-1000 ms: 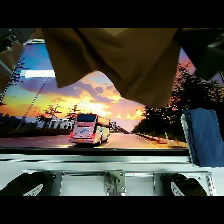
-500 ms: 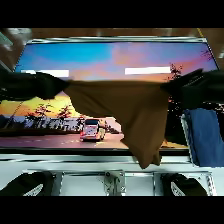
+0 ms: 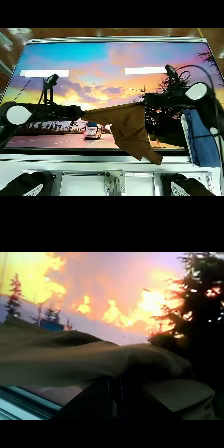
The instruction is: Fold the shirts.
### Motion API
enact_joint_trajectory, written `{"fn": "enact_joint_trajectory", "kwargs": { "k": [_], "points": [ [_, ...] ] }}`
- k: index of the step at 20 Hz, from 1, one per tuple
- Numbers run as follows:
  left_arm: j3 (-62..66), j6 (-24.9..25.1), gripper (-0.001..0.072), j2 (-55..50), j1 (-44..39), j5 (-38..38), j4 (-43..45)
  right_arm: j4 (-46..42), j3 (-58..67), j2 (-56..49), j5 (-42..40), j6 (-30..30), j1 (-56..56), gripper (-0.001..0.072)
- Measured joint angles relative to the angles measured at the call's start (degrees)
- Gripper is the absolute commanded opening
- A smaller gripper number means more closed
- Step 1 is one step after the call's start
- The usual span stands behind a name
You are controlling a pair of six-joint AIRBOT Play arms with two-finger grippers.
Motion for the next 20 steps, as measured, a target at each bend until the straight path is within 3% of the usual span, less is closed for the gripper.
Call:
{"fn": "enact_joint_trajectory", "kwargs": {
  "k": [1, 2, 5, 10, 15, 20],
  "points": [
    [-1.4, 0.0, 0.0048, 0.0, 0.0, 1.1, -0.9, 0.7, -0.9, -1.7, -1.3, 0.5, 0.0, 0.0658],
    [-2.4, -0.1, 0.0048, 0.0, 0.0, 1.9, -1.5, 1.4, -1.5, -2.9, -2.1, 0.7, -0.1, 0.067],
    [-4.0, 0.2, 0.0048, 0.0, 0.0, 3.4, -2.9, -0.3, -0.7, -3.7, 0.6, -1.8, -1.1, 0.067],
    [-4.9, 0.5, 0.0048, 0.0, 0.0, 4.2, -3.7, -19.4, 0.9, -1.3, 15.4, -5.1, -9.6, 0.067],
    [-5.0, 0.7, 0.0048, 0.0, 0.0, 4.5, -3.9, -7.5, -9.8, -1.2, 18.2, -8.7, -18.3, 0.067],
    [-5.0, 1.0, 0.0048, 0.0, 0.0, 4.5, -3.9, -0.7, -17.0, -4.6, 11.3, -11.1, -12.0, 0.0669]
  ]
}}
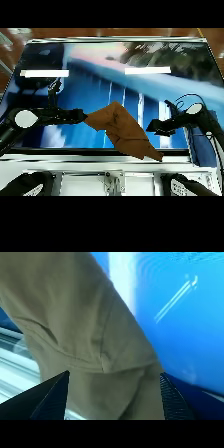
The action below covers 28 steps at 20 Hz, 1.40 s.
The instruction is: Fold the shirts.
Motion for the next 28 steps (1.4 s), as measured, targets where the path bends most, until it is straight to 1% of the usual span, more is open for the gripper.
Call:
{"fn": "enact_joint_trajectory", "kwargs": {
  "k": [4, 5, 6, 7, 8, 9, 10, 12, 15, 17, 19, 22, 25, 28],
  "points": [
    [0.0, 0.3, 0.0048, 0.0, 0.0, 0.0, 0.0, 1.2, -1.4, -3.4, -7.0, 1.4, 6.1, 0.0663],
    [0.0, 0.5, 0.0048, 0.0, 0.1, 0.0, 0.0, 1.3, -1.5, -4.1, -7.8, 1.6, 7.1, 0.0567],
    [0.0, 0.5, 0.0048, 0.0, 0.1, 0.0, 0.0, 1.3, -1.6, -4.6, -8.3, 1.8, 7.9, 0.0424],
    [0.0, 0.5, 0.0048, 0.0, 0.1, 0.0, 0.1, 1.4, -1.7, -5.0, -8.6, 2.0, 8.5, 0.0308],
    [0.0, 0.5, 0.0048, 0.0, 0.1, 0.0, 0.2, 1.4, -1.7, -5.2, -8.9, 2.2, 8.9, 0.024],
    [0.0, 0.6, 0.0048, 0.0, 0.1, 0.0, 0.4, 1.4, -1.8, -5.4, -9.0, 2.2, 9.1, 0.0131],
    [0.0, 0.6, 0.0048, 0.0, 0.1, 0.0, 0.5, 1.5, -1.8, -5.6, -9.0, 2.3, 9.3, 0.0064],
    [0.0, 0.7, 0.0048, 0.0, 0.1, 0.0, 0.9, 1.7, -1.6, -5.7, -8.8, 2.5, 9.6, 0.0063],
    [0.4, 0.7, 0.0048, 0.0, 0.4, -0.1, 2.3, 1.6, 1.3, -5.0, -6.3, 2.7, 9.7, 0.0063],
    [2.1, 0.7, 0.0047, 0.5, 1.6, -0.2, 3.1, 1.1, 6.3, -2.7, -4.7, 2.6, 9.8, 0.0064],
    [6.0, 0.7, 0.0048, 1.5, 3.5, -0.4, 3.5, 0.5, 14.1, 1.1, -4.4, 1.9, 9.8, 0.0063],
    [17.0, 2.7, 0.0047, 3.3, 6.4, -0.3, 3.8, -0.6, 30.0, 8.0, -7.2, 0.7, 9.8, 0.0063],
    [33.4, 5.7, 0.0048, 4.5, 8.5, 0.7, 4.1, -3.4, 47.2, 13.6, -14.8, 0.5, 9.8, 0.0063],
    [48.5, 7.1, 0.0048, 4.9, 9.5, 2.4, 4.7, -7.3, 61.4, 16.2, -19.9, 1.9, 9.8, 0.0063]
  ]
}}
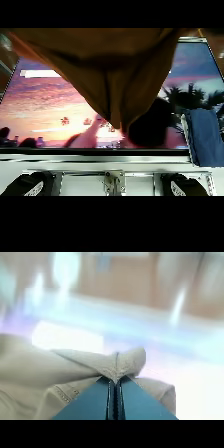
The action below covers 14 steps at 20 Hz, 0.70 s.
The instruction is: Fold the shirts.
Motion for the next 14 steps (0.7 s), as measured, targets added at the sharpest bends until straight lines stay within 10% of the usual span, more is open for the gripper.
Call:
{"fn": "enact_joint_trajectory", "kwargs": {
  "k": [5, 14],
  "points": [
    [13.9, 0.8, 0.0048, 1.7, 0.6, -2.8, 2.4, -4.5, 11.0, 2.4, -2.6, 3.2, 0.0, 0.0063],
    [3.7, 1.0, 0.0048, 2.3, 0.7, -30.9, 8.6, -0.3, 13.5, -6.1, -6.2, 4.8, 0.0, 0.0063]
  ]
}}
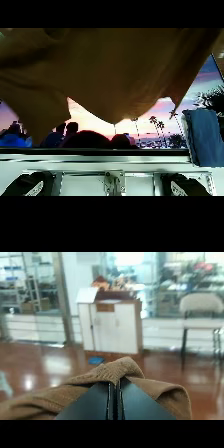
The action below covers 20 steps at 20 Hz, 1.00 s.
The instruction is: Fold the shirts.
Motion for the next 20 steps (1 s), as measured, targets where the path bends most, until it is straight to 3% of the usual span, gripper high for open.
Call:
{"fn": "enact_joint_trajectory", "kwargs": {
  "k": [4, 6, 9, 13, 14, 15, 16, 20],
  "points": [
    [-18.4, -0.1, 0.0048, 0.0, 0.0, -3.0, 0.1, 14.6, 0.2, -10.4, -11.7, -2.2, 0.3, 0.0063],
    [-28.3, -0.1, 0.0048, 0.1, -0.1, -2.7, -0.3, 20.3, 0.1, -15.8, -12.8, -3.5, 0.7, 0.0063],
    [-41.6, -0.1, 0.0048, 0.1, -0.1, 0.0, -2.7, 24.5, -1.0, -23.1, -9.2, -4.5, 2.4, 0.0063],
    [-54.2, -0.1, 0.0048, 0.0, -0.2, 3.9, -9.1, 22.3, -2.4, -32.9, 0.6, -2.7, 5.9, 0.0074],
    [-56.2, -0.1, 0.0048, 0.1, -0.2, 4.6, -10.5, 20.6, -2.7, -35.4, 4.5, -1.3, 6.6, 0.0243],
    [-57.5, -0.1, 0.0047, 0.1, -0.1, 5.1, -11.8, 19.5, -2.8, -37.4, 7.9, 0.1, 7.2, 0.0573],
    [-58.5, 0.0, 0.0048, 0.1, -0.2, 5.9, -12.9, 19.0, -2.8, -39.1, 10.8, 1.4, 7.5, 0.067],
    [-60.4, 1.7, 0.0048, 0.1, -0.1, 8.3, -15.0, 17.0, -3.0, -40.6, 20.3, 4.2, 5.3, 0.0669]
  ]
}}
